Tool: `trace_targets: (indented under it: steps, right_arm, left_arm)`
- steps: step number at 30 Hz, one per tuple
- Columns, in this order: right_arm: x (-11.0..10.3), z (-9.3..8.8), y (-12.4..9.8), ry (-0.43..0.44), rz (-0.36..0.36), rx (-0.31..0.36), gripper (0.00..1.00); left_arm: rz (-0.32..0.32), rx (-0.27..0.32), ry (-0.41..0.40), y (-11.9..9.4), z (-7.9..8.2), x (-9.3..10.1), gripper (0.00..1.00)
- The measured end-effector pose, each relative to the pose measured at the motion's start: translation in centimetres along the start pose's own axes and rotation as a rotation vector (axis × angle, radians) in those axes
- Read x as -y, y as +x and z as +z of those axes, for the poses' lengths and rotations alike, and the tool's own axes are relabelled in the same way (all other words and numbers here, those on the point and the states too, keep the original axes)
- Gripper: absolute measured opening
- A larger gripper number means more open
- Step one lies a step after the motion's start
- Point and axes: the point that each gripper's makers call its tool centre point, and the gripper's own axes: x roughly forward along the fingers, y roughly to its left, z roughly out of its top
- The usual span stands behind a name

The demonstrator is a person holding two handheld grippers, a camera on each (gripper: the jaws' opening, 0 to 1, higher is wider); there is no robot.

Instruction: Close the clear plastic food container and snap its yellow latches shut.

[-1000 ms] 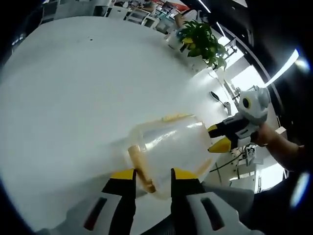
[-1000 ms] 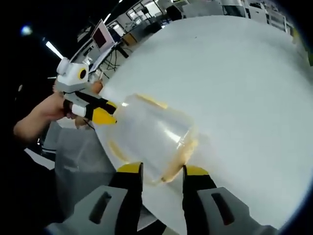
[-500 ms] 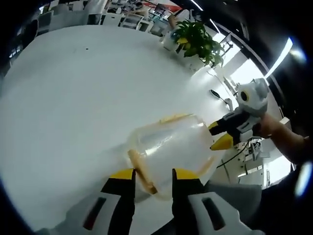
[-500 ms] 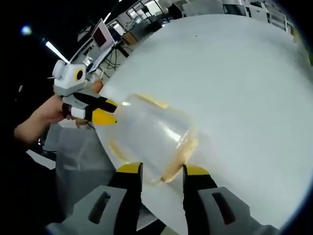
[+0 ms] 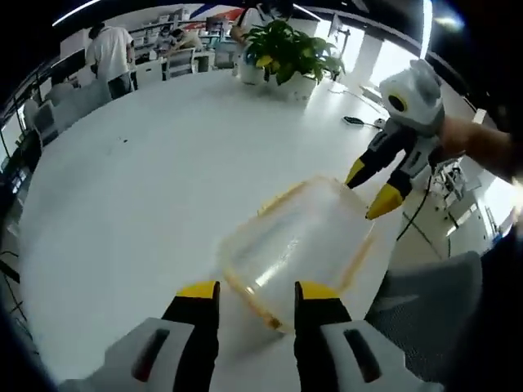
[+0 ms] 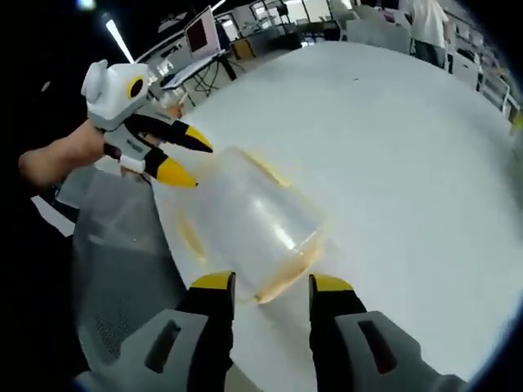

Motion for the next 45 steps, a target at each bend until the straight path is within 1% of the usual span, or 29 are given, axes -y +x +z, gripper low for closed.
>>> trace_targets:
  steps: [1, 2, 4, 5, 6, 7, 8, 9, 10, 11, 12, 13, 15, 17, 19, 20, 22, 24, 26, 27, 29, 30, 32, 36, 45]
  right_arm:
    - [0.2, 0.0, -0.1, -0.015, -0.004, 0.001, 0.33]
    - [0.4, 0.2, -0.3, -0.038, -0.012, 0.011, 0.33]
    - [0.5, 0.8, -0.6, -0.045, -0.011, 0.040, 0.34]
    - [0.4, 1.2, -0.7, -0.051, -0.008, 0.059, 0.35]
    - [0.4, 1.9, -0.8, -0.065, -0.009, 0.094, 0.37]
    - [0.2, 2.3, -0.8, -0.080, -0.006, 0.113, 0.38]
    - [-0.1, 2.6, -0.9, -0.093, 0.001, 0.125, 0.38]
    - [-0.4, 2.9, -0.9, -0.103, 0.006, 0.136, 0.37]
    - [-0.7, 3.3, -0.9, -0.116, 0.013, 0.152, 0.36]
    - [-1.2, 3.8, -0.8, -0.132, 0.022, 0.175, 0.35]
    - [-1.7, 4.1, -0.7, -0.146, 0.036, 0.189, 0.35]
    - [-2.2, 4.4, -0.5, -0.167, 0.046, 0.200, 0.35]
    - [-2.8, 4.6, -0.1, -0.187, 0.055, 0.205, 0.34]
    - [-3.0, 4.7, 0.3, -0.188, 0.068, 0.203, 0.34]
    - [-3.3, 5.0, 0.6, -0.198, 0.075, 0.211, 0.34]
    - [-3.5, 5.3, 0.8, -0.208, 0.078, 0.220, 0.34]
    - [-3.7, 5.6, 1.2, -0.227, 0.080, 0.218, 0.33]
    - [-3.7, 5.6, 1.6, -0.244, 0.074, 0.210, 0.31]
    - [-3.8, 5.8, 1.8, -0.238, 0.083, 0.217, 0.31]
    - [-4.0, 5.8, 1.8, -0.230, 0.091, 0.220, 0.31]
    - [-4.5, 6.1, 1.9, -0.224, 0.117, 0.241, 0.33]
    - [-4.5, 6.1, 2.1, -0.229, 0.115, 0.237, 0.33]
    - [-4.3, 5.8, 2.4, -0.255, 0.109, 0.217, 0.32]
    - [-4.2, 6.0, 2.5, -0.265, 0.116, 0.212, 0.32]
    - [-3.9, 6.7, 2.6, -0.261, 0.116, 0.235, 0.32]
  left_arm:
    - [-0.001, -0.003, 0.005, 0.0, 0.0, 0.0, 0.29]
    - [-0.031, -0.016, 0.049, 0.0, 0.1, 0.4, 0.28]
    - [-0.040, -0.005, 0.162, -0.2, 0.9, 0.5, 0.30]
    - [-0.041, -0.012, 0.246, -0.6, 1.3, 0.6, 0.31]
    - [-0.047, -0.001, 0.301, -0.9, 1.8, 0.9, 0.31]
    - [-0.065, 0.030, 0.303, -1.1, 2.4, 1.4, 0.33]
    - [-0.107, 0.079, 0.288, -1.2, 3.3, 2.4, 0.37]
    - [-0.132, 0.100, 0.290, -1.4, 3.7, 3.1, 0.38]
    - [-0.143, 0.095, 0.291, -1.6, 4.0, 3.6, 0.35]
    - [-0.146, 0.086, 0.266, -1.4, 4.3, 3.9, 0.33]
    - [-0.155, 0.093, 0.235, -1.2, 4.5, 4.3, 0.32]
    - [-0.163, 0.122, 0.196, -0.8, 5.1, 4.8, 0.32]
    - [-0.159, 0.127, 0.208, -0.2, 5.0, 5.1, 0.31]
    - [-0.137, 0.125, 0.215, 0.5, 4.7, 5.2, 0.29]
    - [-0.130, 0.147, 0.185, 0.6, 4.7, 5.4, 0.28]
    - [-0.115, 0.162, 0.187, 0.7, 4.8, 5.4, 0.27]
    - [-0.091, 0.164, 0.197, 0.7, 4.6, 5.2, 0.26]
    - [-0.092, 0.164, 0.190, 1.0, 4.4, 5.0, 0.26]
    - [-0.085, 0.170, 0.170, 1.2, 4.2, 4.4, 0.25]
    - [-0.085, 0.161, 0.160, 1.4, 4.0, 4.3, 0.25]
    - [-0.081, 0.155, 0.162, 1.6, 3.9, 4.0, 0.25]
    - [-0.084, 0.154, 0.161, 1.6, 3.9, 4.0, 0.25]
    - [-0.091, 0.151, 0.166, 1.6, 3.9, 4.2, 0.24]
    - [-0.097, 0.139, 0.158, 1.7, 3.5, 4.6, 0.24]
    - [-0.111, 0.133, 0.160, 1.7, 3.3, 5.5, 0.24]
